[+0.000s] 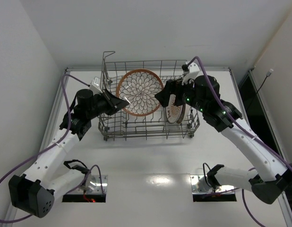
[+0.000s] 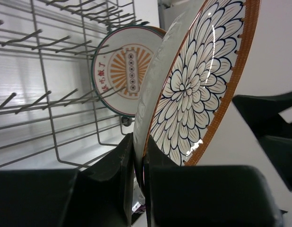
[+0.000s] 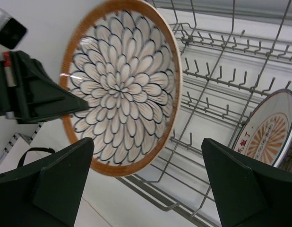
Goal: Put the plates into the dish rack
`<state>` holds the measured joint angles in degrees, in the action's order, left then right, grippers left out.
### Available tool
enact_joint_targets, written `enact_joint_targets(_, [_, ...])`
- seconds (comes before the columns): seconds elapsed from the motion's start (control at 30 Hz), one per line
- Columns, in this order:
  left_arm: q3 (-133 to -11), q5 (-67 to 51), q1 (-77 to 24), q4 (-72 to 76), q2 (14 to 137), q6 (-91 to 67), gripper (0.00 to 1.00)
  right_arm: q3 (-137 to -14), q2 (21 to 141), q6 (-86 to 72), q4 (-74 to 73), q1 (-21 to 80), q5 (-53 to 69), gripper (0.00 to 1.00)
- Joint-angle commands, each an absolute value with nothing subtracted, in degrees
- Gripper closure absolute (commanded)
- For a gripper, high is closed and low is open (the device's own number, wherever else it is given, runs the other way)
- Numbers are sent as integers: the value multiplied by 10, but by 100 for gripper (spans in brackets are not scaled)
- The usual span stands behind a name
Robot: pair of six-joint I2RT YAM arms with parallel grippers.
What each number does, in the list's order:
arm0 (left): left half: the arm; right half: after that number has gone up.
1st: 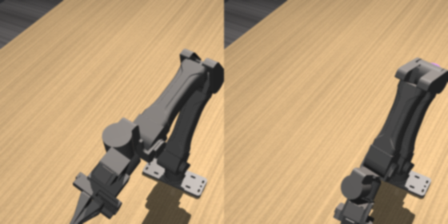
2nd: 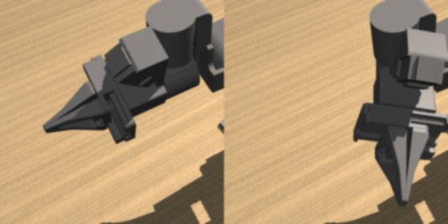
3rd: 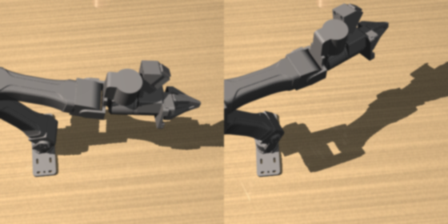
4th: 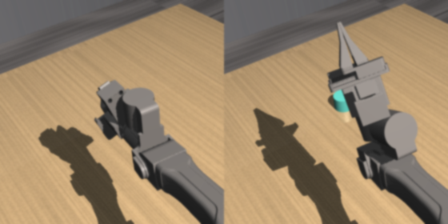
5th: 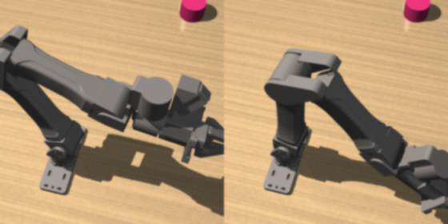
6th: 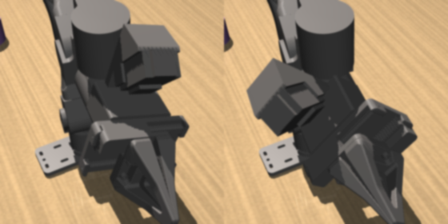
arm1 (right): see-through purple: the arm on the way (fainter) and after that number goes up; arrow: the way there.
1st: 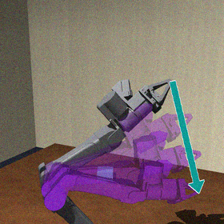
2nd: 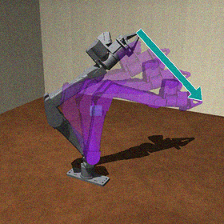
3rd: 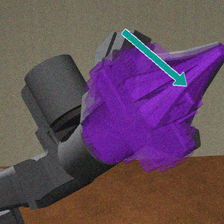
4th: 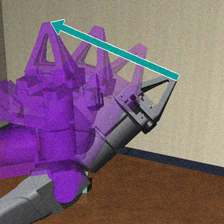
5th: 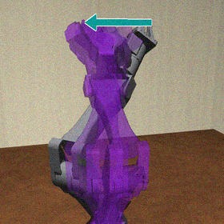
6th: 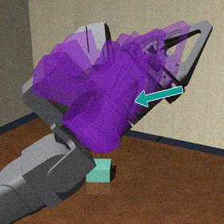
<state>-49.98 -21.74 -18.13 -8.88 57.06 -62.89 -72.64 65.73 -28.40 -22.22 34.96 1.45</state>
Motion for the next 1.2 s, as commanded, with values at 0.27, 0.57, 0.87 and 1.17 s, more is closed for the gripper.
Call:
enact_joint_targets(0.27, [-577, -217, -235, 3, 552, -640, 100, -686, 685, -325, -164, 305, 100, 14])
enact_joint_targets(0.57, [-583, -179, -272, 2, 558, -634, 100, -686, 668, -337, -157, 282, 131, 88])
enact_joint_targets(0.87, [-588, -184, -289, 2, 596, -601, 67, -715, 641, -337, -194, 277, 108, 100])
enact_joint_targets(1.17, [-663, -120, -289, -136, 628, -504, 6, -769, 601, -337, -290, 272, -64, 100])
